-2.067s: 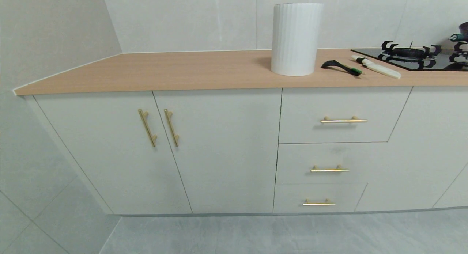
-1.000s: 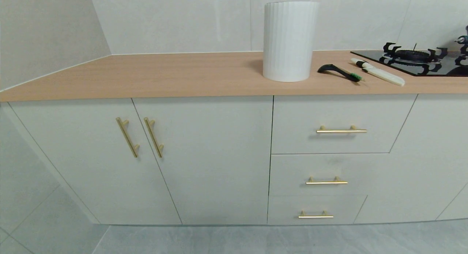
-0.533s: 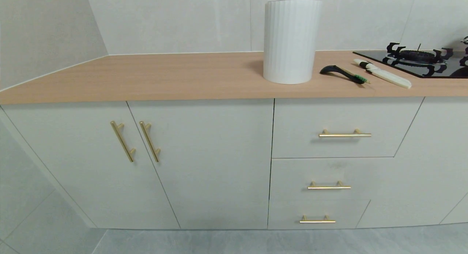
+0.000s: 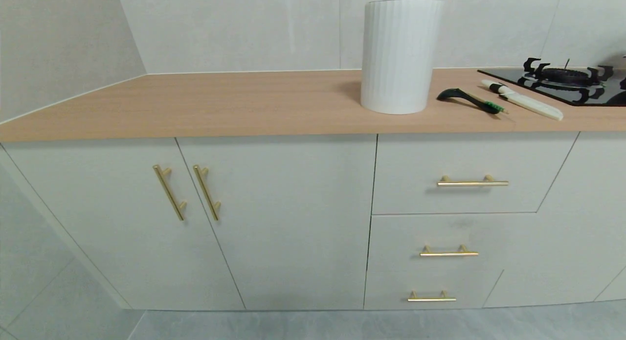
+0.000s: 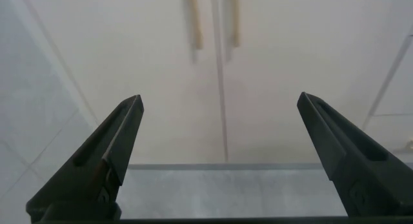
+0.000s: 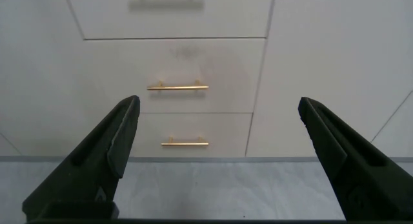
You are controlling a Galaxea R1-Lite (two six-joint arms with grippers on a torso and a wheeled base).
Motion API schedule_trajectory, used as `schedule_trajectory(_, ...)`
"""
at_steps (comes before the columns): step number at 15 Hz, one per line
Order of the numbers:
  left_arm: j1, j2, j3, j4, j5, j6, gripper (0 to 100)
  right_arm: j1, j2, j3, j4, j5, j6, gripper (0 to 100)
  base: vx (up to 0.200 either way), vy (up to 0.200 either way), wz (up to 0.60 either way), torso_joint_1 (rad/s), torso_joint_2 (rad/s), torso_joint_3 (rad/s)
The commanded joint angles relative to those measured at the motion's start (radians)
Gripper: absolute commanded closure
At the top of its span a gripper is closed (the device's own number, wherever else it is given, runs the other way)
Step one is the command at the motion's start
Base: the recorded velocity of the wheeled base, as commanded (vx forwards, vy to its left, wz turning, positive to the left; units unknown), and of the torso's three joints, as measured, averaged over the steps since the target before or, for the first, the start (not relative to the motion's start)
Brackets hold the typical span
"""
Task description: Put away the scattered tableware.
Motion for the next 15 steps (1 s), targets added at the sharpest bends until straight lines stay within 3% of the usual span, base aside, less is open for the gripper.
schedule_trajectory(1,0.000,0.000,0.000,-0.001,0.000,0.000,0,0.001,0.002,0.000,0.000,0.000,0.000,0,0.000,0.200,0.00,0.002,0.00,0.002)
schedule_trajectory(11,0.000,0.000,0.000,-0.001,0.002,0.001,0,0.001,0.002,0.000,0.000,0.000,0.000,0,0.000,0.000,0.00,0.000,0.00,0.000)
schedule_trajectory(15,0.000,0.000,0.000,-0.001,0.005,-0.006,0,0.001,0.002,0.000,0.000,0.000,0.001,0,-0.150,0.000,0.00,0.005,0.00,-0.002)
